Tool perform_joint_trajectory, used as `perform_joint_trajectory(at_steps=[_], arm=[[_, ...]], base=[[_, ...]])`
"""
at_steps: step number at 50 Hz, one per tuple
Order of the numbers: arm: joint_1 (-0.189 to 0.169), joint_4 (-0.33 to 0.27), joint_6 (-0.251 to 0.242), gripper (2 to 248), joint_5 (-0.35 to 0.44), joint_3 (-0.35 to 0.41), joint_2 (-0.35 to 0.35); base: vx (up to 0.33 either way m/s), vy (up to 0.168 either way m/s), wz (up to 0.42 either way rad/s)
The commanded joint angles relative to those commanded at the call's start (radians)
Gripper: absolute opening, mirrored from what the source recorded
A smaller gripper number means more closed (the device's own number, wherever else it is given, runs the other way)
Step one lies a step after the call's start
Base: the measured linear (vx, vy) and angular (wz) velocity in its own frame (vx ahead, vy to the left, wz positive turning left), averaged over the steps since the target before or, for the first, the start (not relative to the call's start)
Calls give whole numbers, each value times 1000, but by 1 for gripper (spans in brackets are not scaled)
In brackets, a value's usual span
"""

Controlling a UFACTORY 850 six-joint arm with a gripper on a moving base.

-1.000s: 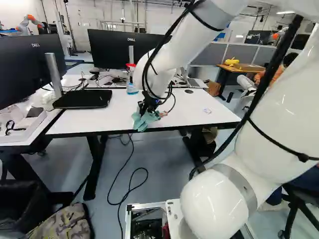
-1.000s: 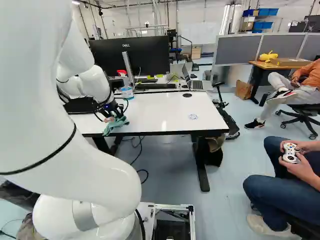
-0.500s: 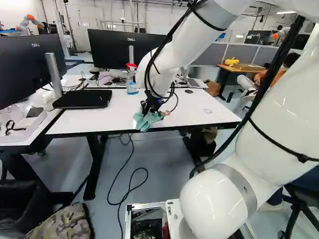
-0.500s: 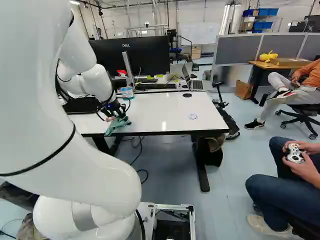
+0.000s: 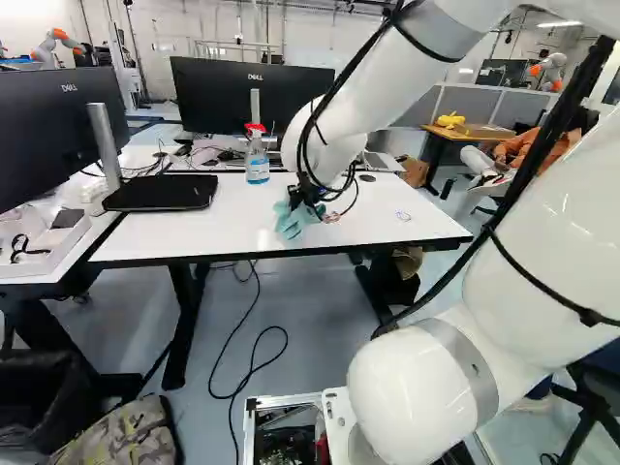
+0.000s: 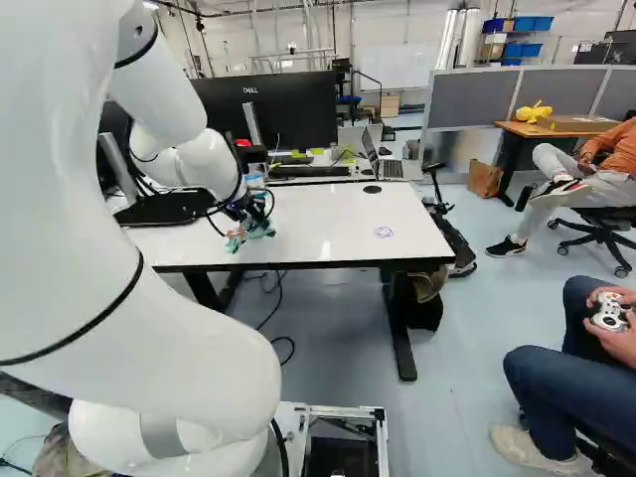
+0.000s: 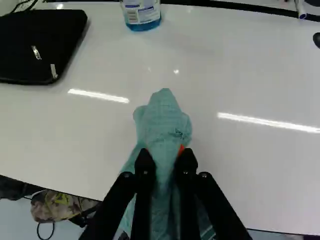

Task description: Clean the table with the green towel

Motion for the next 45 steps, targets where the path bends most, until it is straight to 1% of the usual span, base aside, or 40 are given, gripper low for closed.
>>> perform_joint_trajectory(at_steps=[19,45], arm=[[-72,0,0,57,105,19,17],[-168,0,0,57,227,24,-42]], base=[[0,0,0],[0,0,0]])
